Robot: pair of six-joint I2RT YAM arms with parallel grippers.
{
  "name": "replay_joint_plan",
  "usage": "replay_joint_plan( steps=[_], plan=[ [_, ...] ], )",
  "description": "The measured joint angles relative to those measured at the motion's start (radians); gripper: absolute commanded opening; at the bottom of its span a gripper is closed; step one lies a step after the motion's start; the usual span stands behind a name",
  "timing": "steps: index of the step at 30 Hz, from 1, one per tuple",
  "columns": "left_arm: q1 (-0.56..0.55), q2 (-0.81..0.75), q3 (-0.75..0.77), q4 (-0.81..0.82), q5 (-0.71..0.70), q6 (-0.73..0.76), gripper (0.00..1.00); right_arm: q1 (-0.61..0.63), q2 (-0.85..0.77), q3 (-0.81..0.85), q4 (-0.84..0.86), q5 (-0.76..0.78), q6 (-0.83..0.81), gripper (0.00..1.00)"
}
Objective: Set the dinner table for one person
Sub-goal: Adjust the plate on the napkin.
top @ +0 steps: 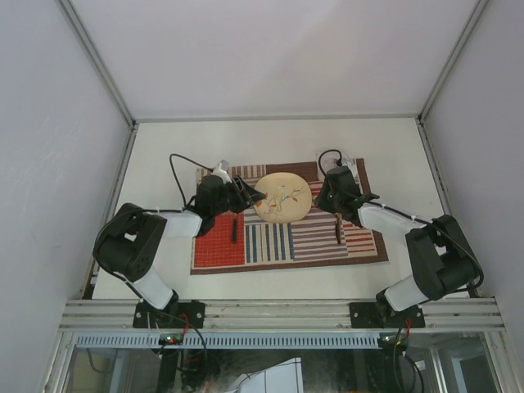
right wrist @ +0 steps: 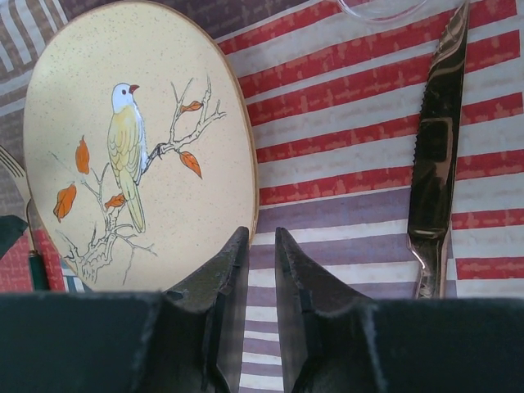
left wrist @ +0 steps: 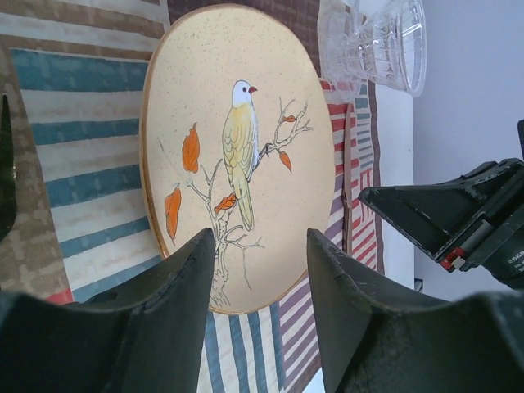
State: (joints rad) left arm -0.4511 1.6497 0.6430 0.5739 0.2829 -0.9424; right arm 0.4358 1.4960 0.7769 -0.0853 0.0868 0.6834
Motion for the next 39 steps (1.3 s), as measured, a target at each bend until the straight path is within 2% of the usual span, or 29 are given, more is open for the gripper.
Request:
replay_joint_plan(
  steps=[5,17,39],
  plan=[
    [0.0,-0.006,0.0,-0.026,-0.006,0.018,0.54,0.0,0.0,-0.003,0.016,-0.007,0.0,0.2],
    [0.0,-0.048,0.006,-0.268,-0.108,0.148,0.55,0.0,0.065,-0.006,0.066,-0.024,0.005,0.2],
    [0.0,0.014,0.085,-0.291,-0.119,0.176,0.55,-0.01,0.11,-0.006,0.103,-0.042,0.009,0.2]
  ],
)
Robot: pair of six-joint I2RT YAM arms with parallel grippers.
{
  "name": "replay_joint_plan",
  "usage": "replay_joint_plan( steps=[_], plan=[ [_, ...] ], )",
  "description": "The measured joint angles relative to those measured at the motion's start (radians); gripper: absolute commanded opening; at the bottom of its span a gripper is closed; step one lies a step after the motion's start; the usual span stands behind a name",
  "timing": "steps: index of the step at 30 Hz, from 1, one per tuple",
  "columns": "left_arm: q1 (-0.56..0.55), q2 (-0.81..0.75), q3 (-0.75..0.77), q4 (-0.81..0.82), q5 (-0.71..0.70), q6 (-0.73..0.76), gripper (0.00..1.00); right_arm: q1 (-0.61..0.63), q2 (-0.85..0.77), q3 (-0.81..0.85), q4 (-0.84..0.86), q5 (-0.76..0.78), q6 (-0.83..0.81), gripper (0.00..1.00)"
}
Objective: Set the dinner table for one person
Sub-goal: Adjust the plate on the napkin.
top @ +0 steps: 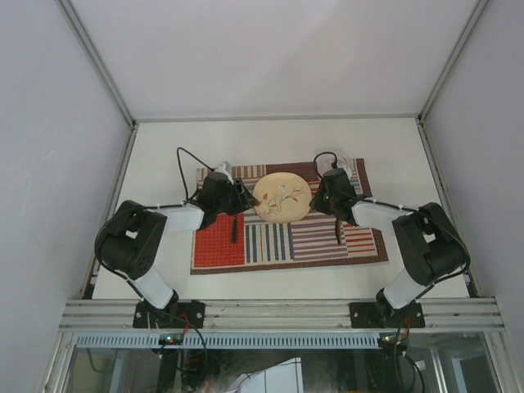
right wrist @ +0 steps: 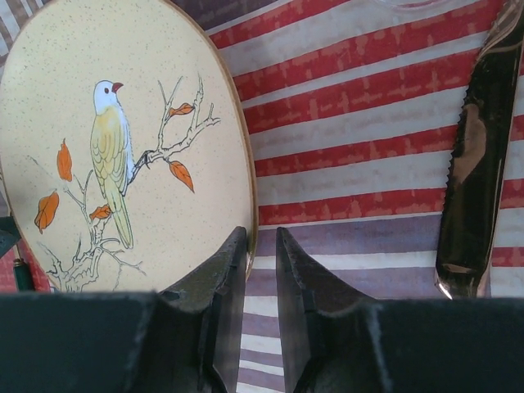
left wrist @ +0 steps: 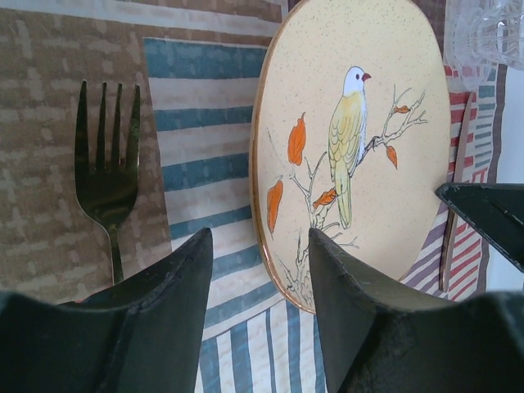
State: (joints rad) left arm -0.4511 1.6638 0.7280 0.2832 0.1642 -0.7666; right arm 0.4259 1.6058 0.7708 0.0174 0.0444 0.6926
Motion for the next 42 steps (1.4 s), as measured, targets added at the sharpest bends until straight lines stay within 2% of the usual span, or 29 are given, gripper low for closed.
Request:
replay_joint_plan(
  steps=[8,11,14,19,20,23,25,42],
  plan=[
    [0.0,0.046,0.041,0.013,0.01,0.0,0.54,-0.01,0.022,0.001,0.025,-0.023,0.002,0.2],
    [0.0,0.071,0.056,0.026,0.023,0.0,0.5,-0.012,0.031,0.002,0.037,-0.03,0.003,0.2],
    [0.0,0.087,0.063,0.03,0.027,0.0,0.43,-0.014,0.035,0.003,0.041,-0.035,0.003,0.19],
    [0.0,0.101,0.066,0.034,0.032,0.0,0.31,-0.017,0.042,0.01,0.047,-0.053,0.003,0.0],
    [0.0,0.102,0.066,0.034,0.033,0.0,0.28,-0.019,0.043,0.01,0.046,-0.055,0.004,0.0],
    [0.0,0.102,0.066,0.036,0.033,0.0,0.08,-0.023,0.045,0.01,0.047,-0.058,0.006,0.0],
    [0.002,0.103,0.066,0.027,0.032,0.0,0.01,-0.024,0.046,0.01,0.049,-0.062,0.006,0.0],
    [0.002,0.093,0.063,0.034,0.03,-0.027,0.0,-0.011,0.04,0.01,0.036,-0.057,0.006,0.0]
  ],
)
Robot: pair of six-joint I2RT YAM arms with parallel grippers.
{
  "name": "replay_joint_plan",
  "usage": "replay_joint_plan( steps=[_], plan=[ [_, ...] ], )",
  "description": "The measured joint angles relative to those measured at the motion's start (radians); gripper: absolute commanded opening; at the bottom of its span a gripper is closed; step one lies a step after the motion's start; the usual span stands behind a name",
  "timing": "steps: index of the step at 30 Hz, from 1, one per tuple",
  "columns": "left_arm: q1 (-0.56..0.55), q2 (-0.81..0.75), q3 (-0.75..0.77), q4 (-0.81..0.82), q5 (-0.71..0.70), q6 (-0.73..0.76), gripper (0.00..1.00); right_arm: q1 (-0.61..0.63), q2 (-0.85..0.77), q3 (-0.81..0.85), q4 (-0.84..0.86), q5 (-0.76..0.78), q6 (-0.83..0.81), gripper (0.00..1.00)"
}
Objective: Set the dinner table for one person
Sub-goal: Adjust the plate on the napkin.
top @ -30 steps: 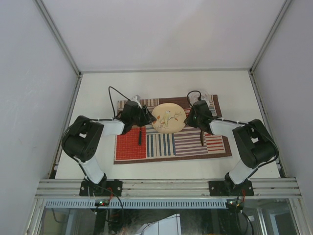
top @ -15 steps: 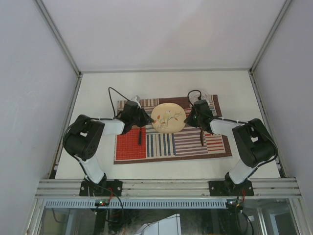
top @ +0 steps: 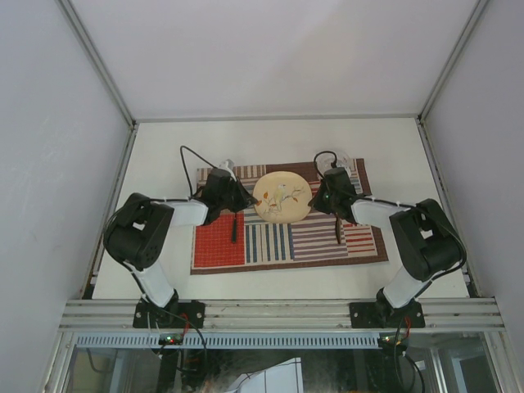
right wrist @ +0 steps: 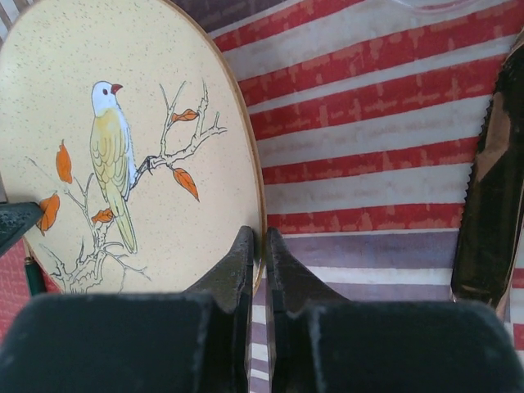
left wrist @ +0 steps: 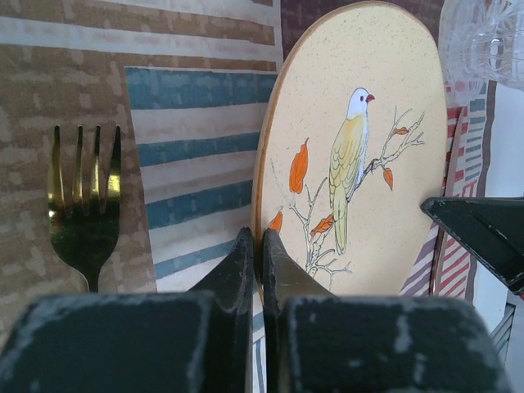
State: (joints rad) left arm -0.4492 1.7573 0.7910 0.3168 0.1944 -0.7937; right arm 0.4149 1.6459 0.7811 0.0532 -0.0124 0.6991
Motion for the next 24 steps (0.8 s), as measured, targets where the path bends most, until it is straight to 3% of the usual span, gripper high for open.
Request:
replay_joint_plan(
  steps=[24],
  plan=[
    [-0.092,-0.128,-0.159,0.019,-0.076,-0.039,0.0,0.069,-0.131,-0.098,-0.073,0.042,0.002,0.0]
  ],
)
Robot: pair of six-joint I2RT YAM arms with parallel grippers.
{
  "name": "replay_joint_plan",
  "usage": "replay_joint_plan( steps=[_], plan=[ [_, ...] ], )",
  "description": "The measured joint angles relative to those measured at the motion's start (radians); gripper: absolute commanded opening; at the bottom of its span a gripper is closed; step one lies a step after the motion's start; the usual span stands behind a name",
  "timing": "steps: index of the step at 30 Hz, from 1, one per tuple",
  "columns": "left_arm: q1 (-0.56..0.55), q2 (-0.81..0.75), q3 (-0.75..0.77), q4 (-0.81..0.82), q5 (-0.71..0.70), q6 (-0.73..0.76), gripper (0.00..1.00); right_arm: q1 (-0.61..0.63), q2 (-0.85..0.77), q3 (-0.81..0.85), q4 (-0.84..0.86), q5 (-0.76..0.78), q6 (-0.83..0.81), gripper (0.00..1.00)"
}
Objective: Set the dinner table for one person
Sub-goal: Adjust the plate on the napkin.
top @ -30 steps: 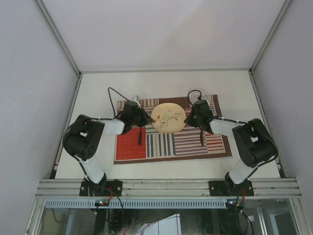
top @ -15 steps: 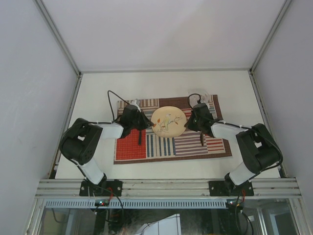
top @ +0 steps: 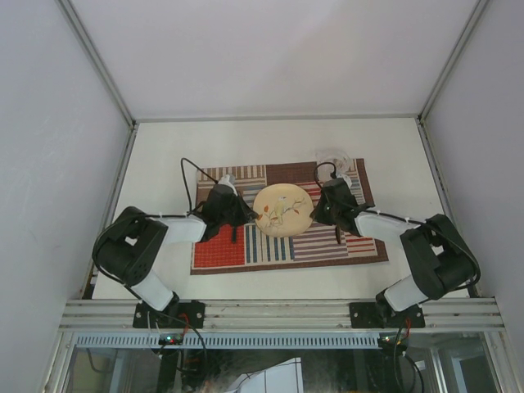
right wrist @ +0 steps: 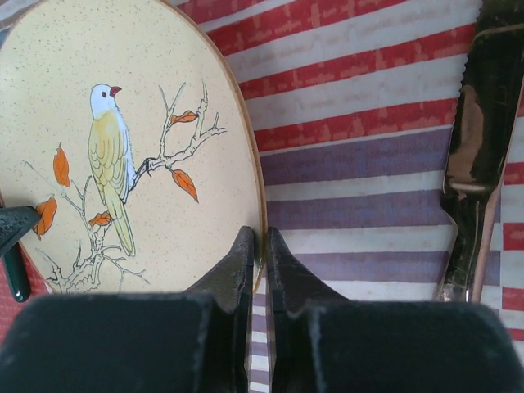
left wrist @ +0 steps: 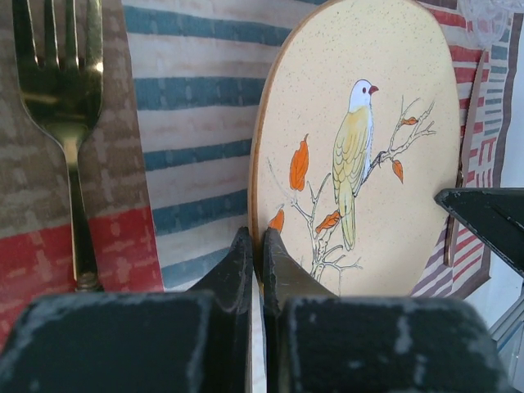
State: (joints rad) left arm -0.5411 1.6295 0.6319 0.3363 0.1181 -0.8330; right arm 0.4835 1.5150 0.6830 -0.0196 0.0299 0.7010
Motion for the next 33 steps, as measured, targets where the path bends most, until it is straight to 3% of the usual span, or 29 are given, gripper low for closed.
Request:
replay_joint_plan(
  steps=[33],
  plan=[
    [-0.058,-0.09,-0.099,0.018,-0.052,-0.032,0.0,0.083,-0.089,-0.061,-0.054,0.075,0.04,0.0]
  ],
)
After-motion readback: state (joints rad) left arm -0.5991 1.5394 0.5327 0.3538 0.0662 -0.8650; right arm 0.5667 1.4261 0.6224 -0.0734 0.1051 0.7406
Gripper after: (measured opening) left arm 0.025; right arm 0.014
